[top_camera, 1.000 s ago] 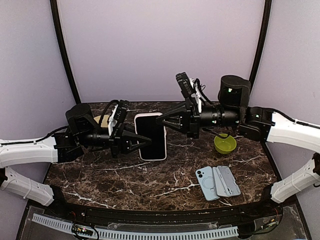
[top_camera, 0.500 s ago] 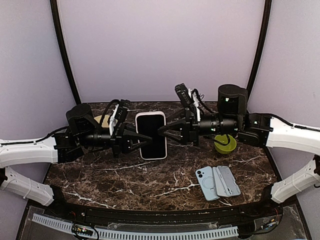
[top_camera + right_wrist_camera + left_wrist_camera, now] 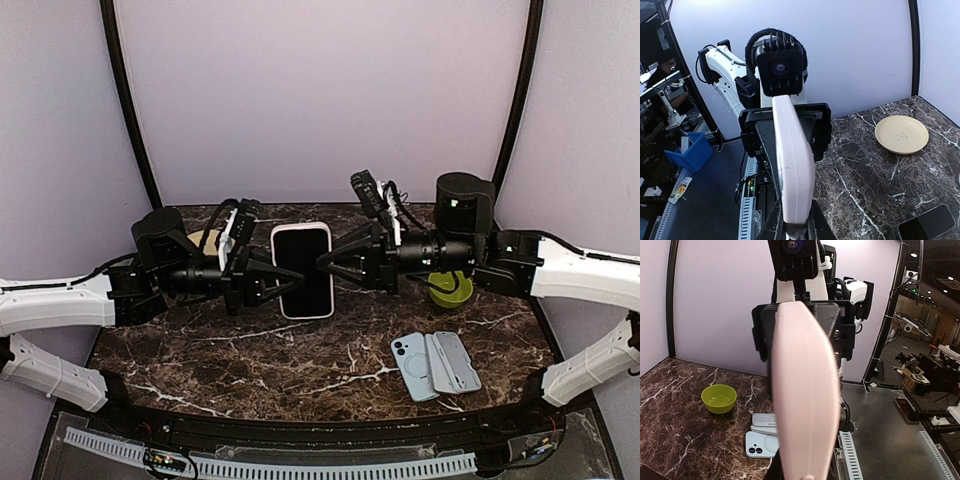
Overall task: Put the phone into the phone case
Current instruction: Pass from the left arm to the right, then place the phone with the phone case at the center of the board.
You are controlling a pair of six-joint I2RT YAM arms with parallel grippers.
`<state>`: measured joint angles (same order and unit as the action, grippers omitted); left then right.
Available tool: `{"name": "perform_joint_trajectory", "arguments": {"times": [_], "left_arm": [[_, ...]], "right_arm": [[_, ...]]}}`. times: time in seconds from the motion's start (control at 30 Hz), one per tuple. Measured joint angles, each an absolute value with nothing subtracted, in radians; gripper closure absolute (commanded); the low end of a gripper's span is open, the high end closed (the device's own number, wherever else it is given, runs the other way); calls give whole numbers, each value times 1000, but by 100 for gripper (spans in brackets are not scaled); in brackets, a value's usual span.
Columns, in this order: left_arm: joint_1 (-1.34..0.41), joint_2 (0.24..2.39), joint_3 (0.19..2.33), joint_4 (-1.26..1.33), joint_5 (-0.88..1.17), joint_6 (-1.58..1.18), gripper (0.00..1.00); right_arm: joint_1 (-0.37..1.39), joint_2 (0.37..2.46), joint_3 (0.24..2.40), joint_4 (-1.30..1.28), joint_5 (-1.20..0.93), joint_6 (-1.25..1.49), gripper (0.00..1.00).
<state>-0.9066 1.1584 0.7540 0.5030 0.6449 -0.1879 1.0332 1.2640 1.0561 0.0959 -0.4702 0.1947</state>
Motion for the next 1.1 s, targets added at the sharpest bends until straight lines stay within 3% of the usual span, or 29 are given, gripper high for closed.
{"name": "perform_joint_trajectory", "arguments": {"times": [0.07, 0.13, 0.47, 0.73, 0.77, 0.93, 1.0, 1.1], "left_arm": [[-907, 1155, 752, 505, 629, -186, 100], [-907, 1147, 749, 508, 614, -186, 100], [-907, 1133, 745, 564, 594, -229, 100], [-906, 1134, 734, 599, 601, -304, 98], [-906, 1135, 733, 604, 602, -308, 87], [-907, 1143, 730, 608, 589, -311, 58], [-907, 1143, 730, 607, 580, -302, 39], [-907, 1143, 730, 588, 546, -299, 25]], "right_arm": [[1033, 1264, 1049, 105, -464, 211, 50], [1032, 1264, 1040, 109, -459, 222, 55], [1028, 1268, 1017, 128, -489, 267, 98], [1026, 1268, 1015, 143, -511, 248, 100], [1026, 1268, 1015, 145, -512, 248, 100], [1010, 1257, 977, 168, -516, 282, 100], [996, 1246, 956, 163, -513, 298, 100], [969, 1232, 944, 142, -485, 323, 100]]}}
